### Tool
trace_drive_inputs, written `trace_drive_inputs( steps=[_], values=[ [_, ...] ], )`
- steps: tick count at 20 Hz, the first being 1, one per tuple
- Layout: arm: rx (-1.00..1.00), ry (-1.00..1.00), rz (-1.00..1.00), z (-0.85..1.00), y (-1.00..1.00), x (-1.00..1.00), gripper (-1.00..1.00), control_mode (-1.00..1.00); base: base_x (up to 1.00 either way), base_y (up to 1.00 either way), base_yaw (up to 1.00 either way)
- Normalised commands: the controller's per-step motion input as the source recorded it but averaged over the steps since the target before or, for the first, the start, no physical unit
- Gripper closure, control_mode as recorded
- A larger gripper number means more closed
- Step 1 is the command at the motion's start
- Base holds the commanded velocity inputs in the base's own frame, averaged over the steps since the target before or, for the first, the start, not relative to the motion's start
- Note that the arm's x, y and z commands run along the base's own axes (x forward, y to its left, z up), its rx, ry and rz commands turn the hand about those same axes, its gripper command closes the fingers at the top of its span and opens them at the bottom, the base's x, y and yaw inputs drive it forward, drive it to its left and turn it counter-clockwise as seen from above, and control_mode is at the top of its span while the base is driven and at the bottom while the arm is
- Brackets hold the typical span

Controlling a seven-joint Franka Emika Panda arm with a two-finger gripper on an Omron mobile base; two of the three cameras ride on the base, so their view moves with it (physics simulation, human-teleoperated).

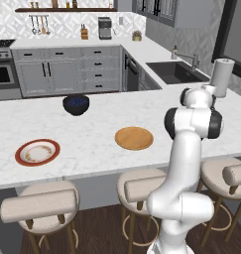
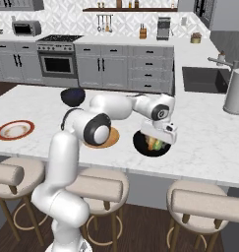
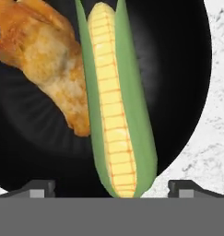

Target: Pick the chicken drumstick and corn from their plates and place them in the bowl. Then put the bowl in the fridge.

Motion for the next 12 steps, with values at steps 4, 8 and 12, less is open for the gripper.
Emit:
trace_drive_inputs(
  steps=[4, 8, 12],
  values=[
    [-0.04, -0.24, 0.00, 0.46, 0.30, -0.27, -1.00, -1.00, 0.00, 0.00, 0.00],
    [-0.11, -0.15, 0.00, 0.09, 0.63, -0.02, -1.00, -1.00, 0.00, 0.00, 0.00],
    [-0.13, -0.05, 0.00, 0.00, 0.70, 0.00, -1.00, -1.00, 0.00, 0.00, 0.00]
  ],
)
